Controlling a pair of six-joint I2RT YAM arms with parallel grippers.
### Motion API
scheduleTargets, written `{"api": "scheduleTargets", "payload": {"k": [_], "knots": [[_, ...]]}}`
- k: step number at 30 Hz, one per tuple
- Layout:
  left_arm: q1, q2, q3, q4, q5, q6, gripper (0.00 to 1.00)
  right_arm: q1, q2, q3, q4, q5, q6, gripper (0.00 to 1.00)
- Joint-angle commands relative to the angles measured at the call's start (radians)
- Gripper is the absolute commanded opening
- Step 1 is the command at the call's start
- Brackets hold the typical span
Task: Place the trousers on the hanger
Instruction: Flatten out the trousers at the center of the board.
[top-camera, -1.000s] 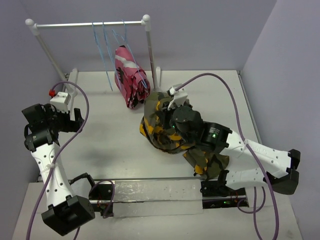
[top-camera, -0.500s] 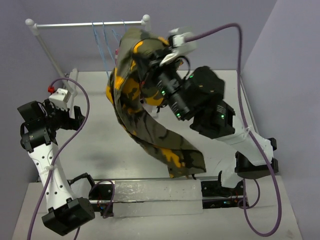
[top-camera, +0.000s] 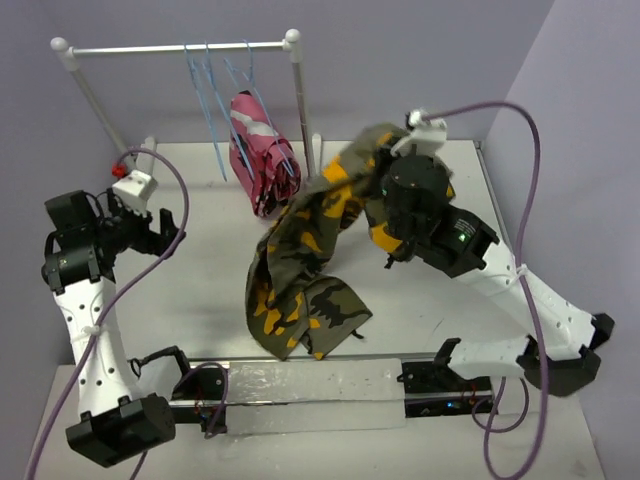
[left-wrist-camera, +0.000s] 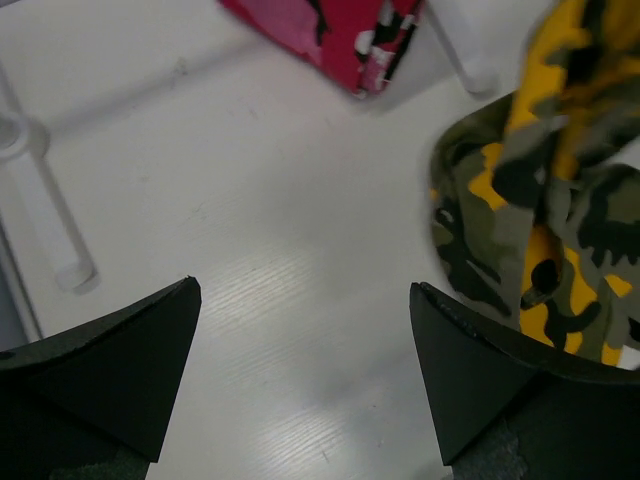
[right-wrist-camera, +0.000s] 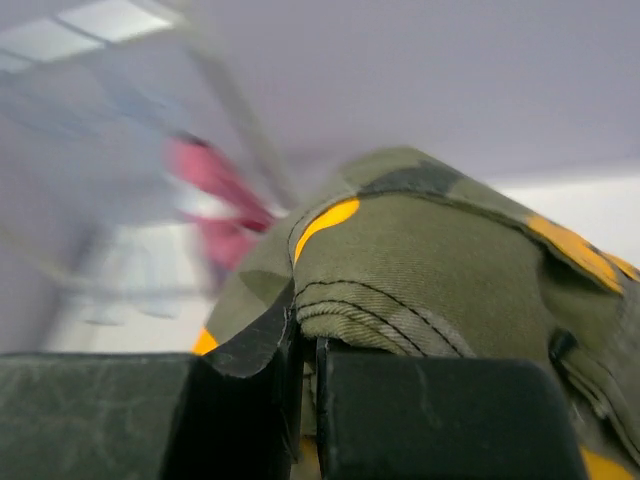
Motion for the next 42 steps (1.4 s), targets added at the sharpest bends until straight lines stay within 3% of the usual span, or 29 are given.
{"api": "scheduleTargets", "payload": {"k": [1, 2, 3, 4, 5, 6, 8, 14, 18, 21, 25, 28, 36, 38, 39, 41, 42], "knots": [[-0.242, 0.002, 0.007, -0.047, -0.068, 0.033, 0.96, -0.28, -0.243, -0.411, -0.138, -0.157, 0.369, 0.14], [-0.25, 0.002, 0.005, -0.046, -0.115, 0.033, 0.96, -0.294, -0.252, -0.422, -0.137, -0.163, 0.373, 0.15], [-0.354, 0.003, -0.019, -0.033, -0.175, 0.026, 0.96, -0.385, -0.294, -0.552, -0.13, -0.248, 0.405, 0.44], [-0.426, 0.005, -0.038, -0.024, -0.219, 0.022, 0.96, -0.457, -0.317, -0.644, -0.122, -0.32, 0.422, 0.65], [-0.467, 0.008, -0.05, -0.019, -0.253, 0.02, 0.97, -0.508, -0.325, -0.7, -0.112, -0.376, 0.427, 0.77], [-0.49, 0.013, -0.056, -0.019, -0.272, 0.022, 0.97, -0.513, -0.322, -0.728, -0.108, -0.414, 0.433, 0.78], [-0.552, 0.024, -0.076, -0.022, -0.301, 0.028, 0.98, -0.603, -0.309, -0.77, -0.111, -0.472, 0.433, 0.98], [-0.784, 0.086, -0.127, -0.025, -0.398, 0.03, 0.99, -0.636, -0.215, -0.724, -0.09, -0.575, 0.386, 0.98], [-0.98, 0.12, -0.158, 0.042, -0.549, 0.034, 0.99, -0.637, -0.205, -0.708, -0.073, -0.64, 0.382, 0.97], [-1.062, 0.209, -0.159, 0.073, -0.554, 0.02, 0.99, -0.638, -0.209, -0.723, -0.071, -0.647, 0.401, 0.96], [-1.103, 0.32, -0.178, 0.162, -0.609, -0.014, 0.99, -0.639, -0.211, -0.746, -0.07, -0.64, 0.421, 0.94], [-1.101, 0.387, -0.248, 0.318, -0.701, -0.054, 0.99, -0.639, -0.207, -0.76, -0.06, -0.632, 0.413, 0.94], [-1.101, 0.536, -0.269, 0.408, -0.673, -0.156, 0.99, -0.638, -0.199, -0.767, -0.058, -0.621, 0.402, 0.93], [-1.095, 0.545, -0.308, 0.448, -0.7, -0.144, 0.93, -0.638, -0.203, -0.777, -0.053, -0.622, 0.402, 0.92], [-1.066, 0.54, -0.328, 0.464, -0.701, -0.13, 0.74, -0.638, -0.205, -0.78, -0.051, -0.621, 0.398, 0.92], [-1.001, 0.5, -0.365, 0.481, -0.694, -0.106, 0.13, -0.638, -0.201, -0.769, -0.058, -0.615, 0.391, 0.92], [-0.962, 0.481, -0.369, 0.486, -0.691, -0.098, 0.01, -0.638, -0.198, -0.766, -0.06, -0.612, 0.386, 0.92]]}}
